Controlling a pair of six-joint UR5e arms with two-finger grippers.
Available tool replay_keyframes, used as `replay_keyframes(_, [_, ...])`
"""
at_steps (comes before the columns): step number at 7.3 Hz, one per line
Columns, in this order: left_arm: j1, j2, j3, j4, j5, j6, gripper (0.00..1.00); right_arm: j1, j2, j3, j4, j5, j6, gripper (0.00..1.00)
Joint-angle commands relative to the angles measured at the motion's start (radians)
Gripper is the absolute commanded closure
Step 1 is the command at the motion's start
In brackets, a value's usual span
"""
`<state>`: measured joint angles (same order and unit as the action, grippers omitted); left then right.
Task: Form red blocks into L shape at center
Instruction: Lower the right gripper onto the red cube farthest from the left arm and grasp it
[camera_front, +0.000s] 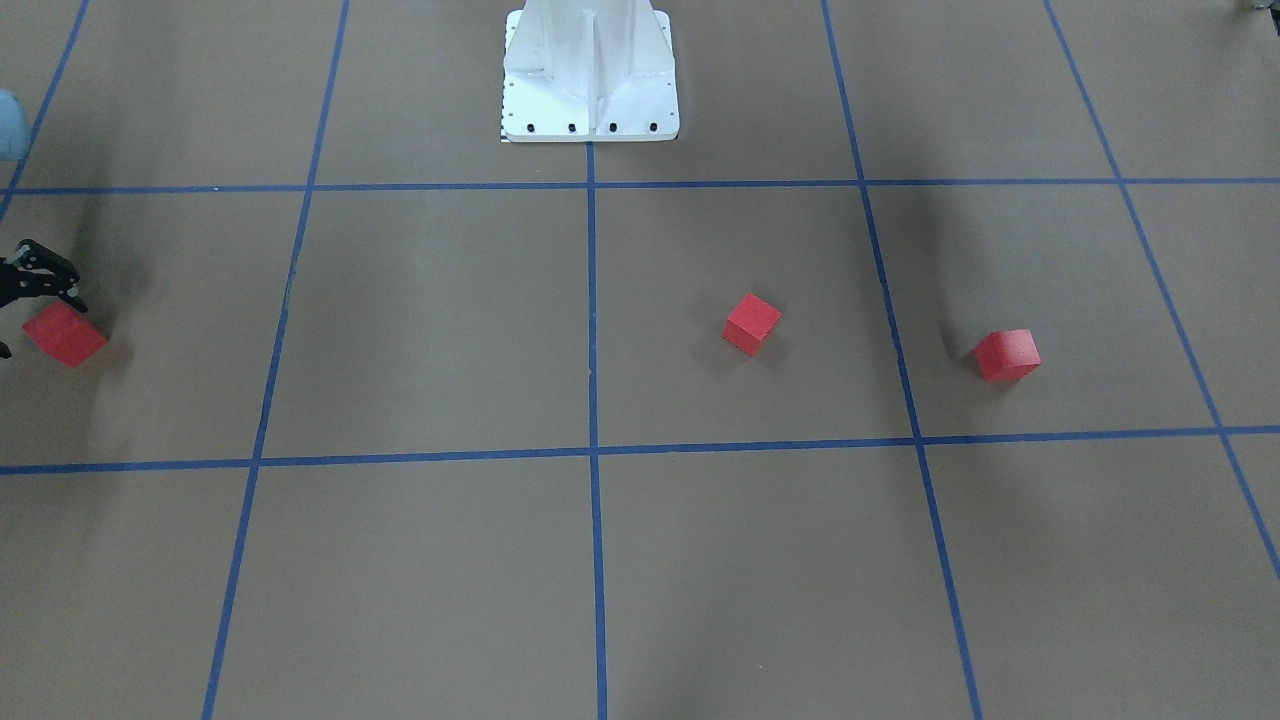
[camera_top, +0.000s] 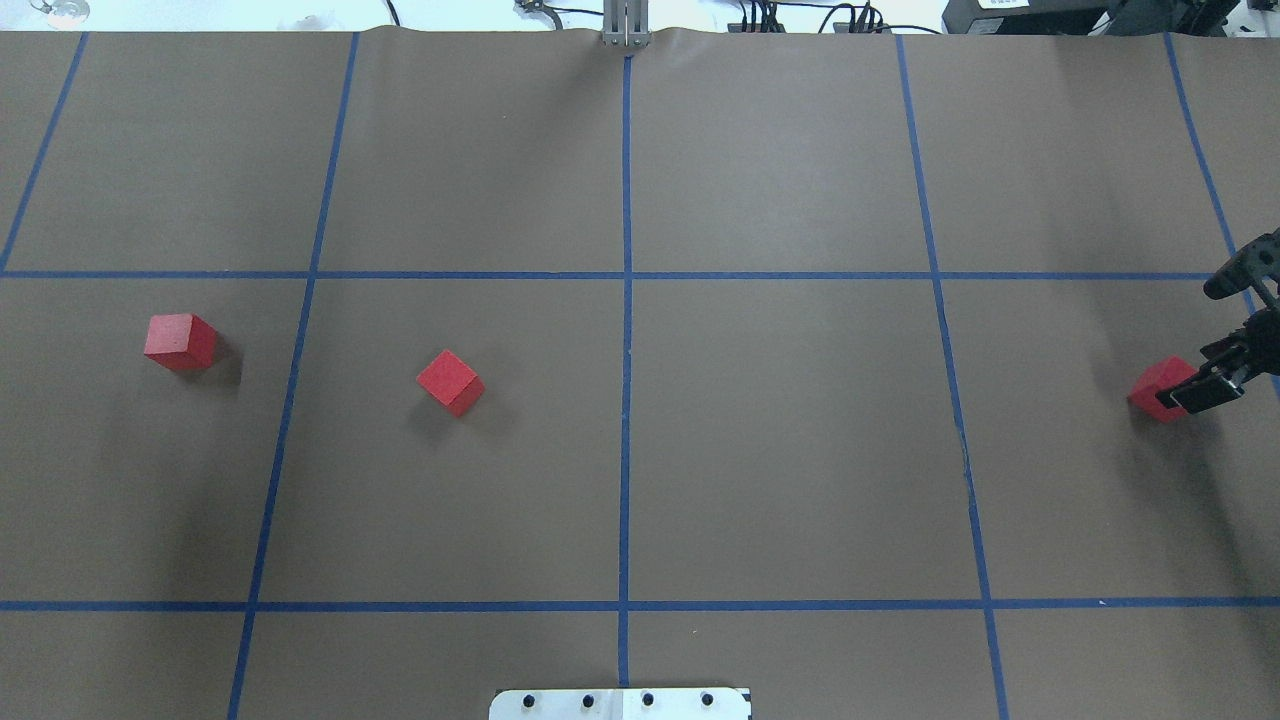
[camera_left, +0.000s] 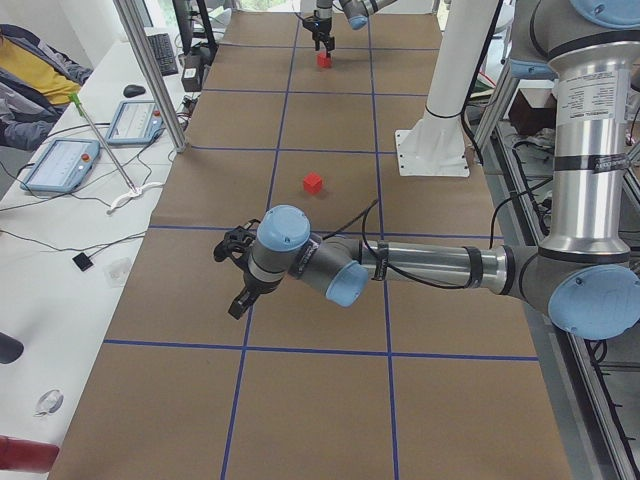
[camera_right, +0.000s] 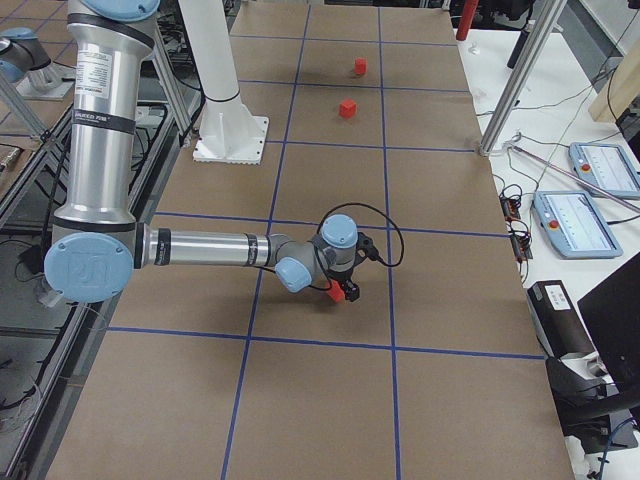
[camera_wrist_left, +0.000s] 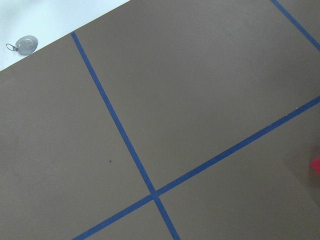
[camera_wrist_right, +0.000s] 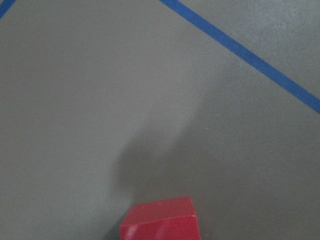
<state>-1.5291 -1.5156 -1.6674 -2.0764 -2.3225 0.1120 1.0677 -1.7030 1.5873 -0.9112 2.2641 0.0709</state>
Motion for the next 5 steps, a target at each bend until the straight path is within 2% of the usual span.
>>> replay_keyframes(1, [0.001, 0.0, 0.0, -0.001, 0.0, 0.0, 0.0, -0.017, 0.002, -0.009, -0.002, -0.011, 0.0, 0.16])
replay_keyframes(3, [0.0, 0.0, 0.0, -0.001, 0.0, 0.0, 0.0, -0.018, 0.019, -0.009, 0.003, -0.009, -0.002, 0.69])
replay_keyframes(4, [0.0, 0.0, 0.0, -0.001, 0.0, 0.0, 0.0, -0.017, 0.028, 0.0, 0.005, -0.003, 0.0, 0.87])
replay_keyframes(5, [0.0, 0.0, -0.002, -0.001, 0.0, 0.0, 0.0, -0.015, 0.058, 0.035, -0.011, 0.014, 0.004, 0.9])
